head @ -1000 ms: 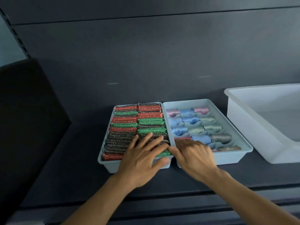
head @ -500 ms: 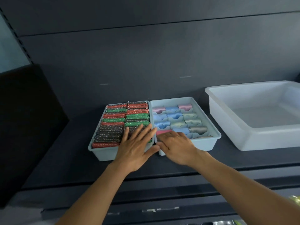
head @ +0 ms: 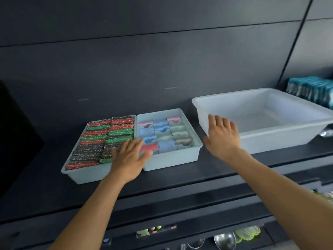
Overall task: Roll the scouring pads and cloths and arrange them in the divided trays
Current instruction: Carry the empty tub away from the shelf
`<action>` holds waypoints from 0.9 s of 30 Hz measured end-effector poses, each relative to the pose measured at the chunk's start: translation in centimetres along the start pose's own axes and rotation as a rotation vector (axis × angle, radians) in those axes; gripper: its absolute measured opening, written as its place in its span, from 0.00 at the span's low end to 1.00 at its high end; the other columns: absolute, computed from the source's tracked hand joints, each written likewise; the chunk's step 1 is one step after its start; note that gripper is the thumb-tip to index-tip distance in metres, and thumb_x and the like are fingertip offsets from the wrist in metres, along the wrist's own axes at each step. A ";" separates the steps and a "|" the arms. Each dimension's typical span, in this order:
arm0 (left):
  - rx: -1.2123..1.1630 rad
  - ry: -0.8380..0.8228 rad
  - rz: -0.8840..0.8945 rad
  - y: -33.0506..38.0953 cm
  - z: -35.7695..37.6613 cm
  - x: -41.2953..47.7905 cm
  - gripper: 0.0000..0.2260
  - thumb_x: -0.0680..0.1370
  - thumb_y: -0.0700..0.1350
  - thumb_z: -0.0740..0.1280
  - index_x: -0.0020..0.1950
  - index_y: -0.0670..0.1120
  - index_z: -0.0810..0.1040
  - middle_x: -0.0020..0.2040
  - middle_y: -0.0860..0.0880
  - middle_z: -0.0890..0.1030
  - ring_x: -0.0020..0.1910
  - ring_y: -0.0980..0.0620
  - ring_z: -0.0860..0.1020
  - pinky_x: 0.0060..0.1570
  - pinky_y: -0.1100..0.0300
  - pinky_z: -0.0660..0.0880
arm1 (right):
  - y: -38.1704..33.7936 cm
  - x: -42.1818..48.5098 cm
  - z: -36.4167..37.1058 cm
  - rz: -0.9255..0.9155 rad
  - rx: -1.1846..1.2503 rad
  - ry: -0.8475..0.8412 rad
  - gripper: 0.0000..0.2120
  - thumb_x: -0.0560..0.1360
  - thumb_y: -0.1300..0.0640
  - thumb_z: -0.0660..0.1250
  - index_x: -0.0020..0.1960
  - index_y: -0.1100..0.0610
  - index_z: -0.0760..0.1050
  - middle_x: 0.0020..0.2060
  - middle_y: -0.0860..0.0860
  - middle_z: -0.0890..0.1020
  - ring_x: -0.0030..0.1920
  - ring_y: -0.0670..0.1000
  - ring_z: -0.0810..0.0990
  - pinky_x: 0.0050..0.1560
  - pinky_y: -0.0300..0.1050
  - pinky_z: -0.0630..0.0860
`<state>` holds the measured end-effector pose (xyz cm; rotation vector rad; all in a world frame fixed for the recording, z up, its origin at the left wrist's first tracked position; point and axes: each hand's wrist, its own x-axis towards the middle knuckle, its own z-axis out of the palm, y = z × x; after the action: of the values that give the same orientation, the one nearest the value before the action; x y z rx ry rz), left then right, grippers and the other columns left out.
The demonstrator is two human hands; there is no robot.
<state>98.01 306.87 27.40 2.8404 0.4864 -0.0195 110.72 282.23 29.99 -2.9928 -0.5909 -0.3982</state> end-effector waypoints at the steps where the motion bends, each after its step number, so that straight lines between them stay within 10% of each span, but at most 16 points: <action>1: -0.049 0.021 0.044 1.5 0.0 0.2 0.27 0.81 0.63 0.47 0.80 0.57 0.49 0.80 0.56 0.45 0.79 0.55 0.42 0.75 0.43 0.38 | 0.9 0.2 -0.3 0.064 -0.015 -0.097 0.27 0.76 0.53 0.62 0.71 0.60 0.58 0.61 0.56 0.76 0.61 0.60 0.74 0.57 0.50 0.66; 5: -0.212 0.013 0.276 7.1 -0.3 1.8 0.27 0.82 0.61 0.52 0.79 0.57 0.52 0.80 0.58 0.48 0.79 0.58 0.44 0.76 0.50 0.39 | 3.1 -0.3 -1.6 0.081 -0.016 -0.125 0.09 0.75 0.62 0.61 0.55 0.57 0.69 0.48 0.53 0.80 0.49 0.58 0.79 0.42 0.44 0.64; 10: -0.434 -0.016 0.359 11.5 -1.0 5.1 0.25 0.81 0.56 0.60 0.77 0.53 0.61 0.79 0.56 0.58 0.77 0.56 0.56 0.76 0.56 0.52 | 5.5 -4.4 -3.9 0.061 0.080 -0.265 0.15 0.72 0.62 0.60 0.58 0.53 0.69 0.41 0.49 0.76 0.44 0.56 0.77 0.38 0.45 0.68; 16: -0.339 0.020 0.530 18.2 -1.2 10.9 0.26 0.82 0.52 0.61 0.78 0.48 0.60 0.79 0.52 0.58 0.78 0.52 0.57 0.74 0.57 0.53 | 10.6 -10.2 -8.3 0.118 0.353 -0.645 0.27 0.67 0.35 0.71 0.63 0.39 0.69 0.59 0.38 0.75 0.61 0.46 0.72 0.64 0.49 0.69; 21: -0.293 -0.131 0.561 22.8 -1.2 16.4 0.30 0.81 0.53 0.63 0.79 0.48 0.57 0.79 0.50 0.59 0.76 0.50 0.60 0.72 0.56 0.57 | 13.6 -9.9 -7.2 0.562 0.416 -0.033 0.38 0.73 0.31 0.57 0.76 0.47 0.54 0.76 0.47 0.57 0.75 0.54 0.58 0.73 0.57 0.59; 27: -0.273 -0.288 0.467 24.2 0.9 22.3 0.31 0.79 0.51 0.66 0.79 0.50 0.56 0.77 0.49 0.63 0.73 0.46 0.66 0.70 0.48 0.65 | 14.5 -8.9 -5.2 0.948 0.857 -0.004 0.32 0.80 0.59 0.60 0.75 0.50 0.45 0.54 0.53 0.71 0.48 0.56 0.75 0.53 0.54 0.77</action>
<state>127.00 291.84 31.37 2.5523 -0.2219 -0.2482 107.04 265.01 32.42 -2.0877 0.5492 -0.0265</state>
